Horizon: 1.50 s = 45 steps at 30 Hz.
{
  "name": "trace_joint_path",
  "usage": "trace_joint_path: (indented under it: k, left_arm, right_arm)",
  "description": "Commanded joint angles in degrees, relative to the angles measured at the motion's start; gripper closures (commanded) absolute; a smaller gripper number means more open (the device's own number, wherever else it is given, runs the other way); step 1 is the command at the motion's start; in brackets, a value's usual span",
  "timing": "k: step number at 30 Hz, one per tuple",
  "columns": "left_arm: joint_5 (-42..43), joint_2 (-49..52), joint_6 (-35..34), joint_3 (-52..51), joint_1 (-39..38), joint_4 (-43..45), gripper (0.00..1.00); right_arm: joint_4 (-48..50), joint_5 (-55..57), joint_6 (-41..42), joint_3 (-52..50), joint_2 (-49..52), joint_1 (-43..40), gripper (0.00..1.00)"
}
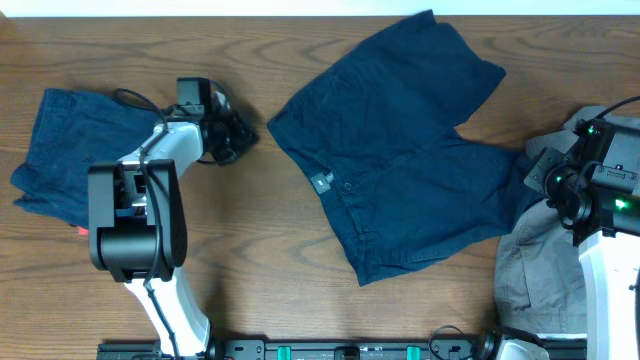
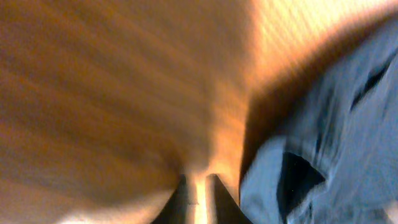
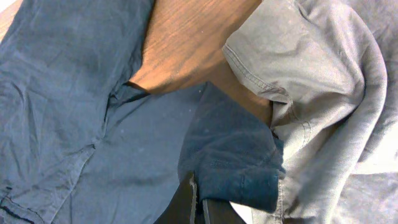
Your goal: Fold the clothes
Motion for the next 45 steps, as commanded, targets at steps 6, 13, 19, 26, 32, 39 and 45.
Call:
trace_joint_path:
  k: [6, 13, 19, 26, 32, 39, 45]
  left_arm:
    - [5.57, -0.33, 6.10, 0.57, -4.11, -0.28, 0.06]
    - [0.68, 0.11, 4.42, 0.57, -4.46, 7.67, 0.07]
    - [-1.62, 2.64, 1.55, 0.57, -6.36, 12.70, 0.45]
    - [-2.67, 2.40, 1.03, 1.40, -6.27, 20.57, 0.94]
    - [-0.50, 2.25, -4.33, 10.23, 0.37, 21.86, 0.90]
    - [18.32, 2.25, -2.34, 13.20, 2.97, 4.44, 0.02]
    - [13.33, 2.25, 18.62, 11.63, -0.07, -39.26, 0.02]
  right_arm:
    - [-0.26, -0.11, -0.68, 0.59, 1.18, -0.24, 0.96]
    - [-1.44, -0.09, -0.68, 0.59, 2.86, -0.24, 0.97]
    - [-0.98, -0.09, -0.68, 0.59, 2.84, -0.24, 0.97]
    - [-0.98, -0.11, -0.66, 0.59, 2.84, -0.24, 0.98]
    - [-0.94, -0.13, -0.68, 0.59, 2.84, -0.24, 0.98]
    - [-0.90, -0.13, -0.68, 0.59, 2.84, -0.24, 0.99]
    - [0.61, -0.15, -0.68, 0.59, 2.86, -0.22, 0.98]
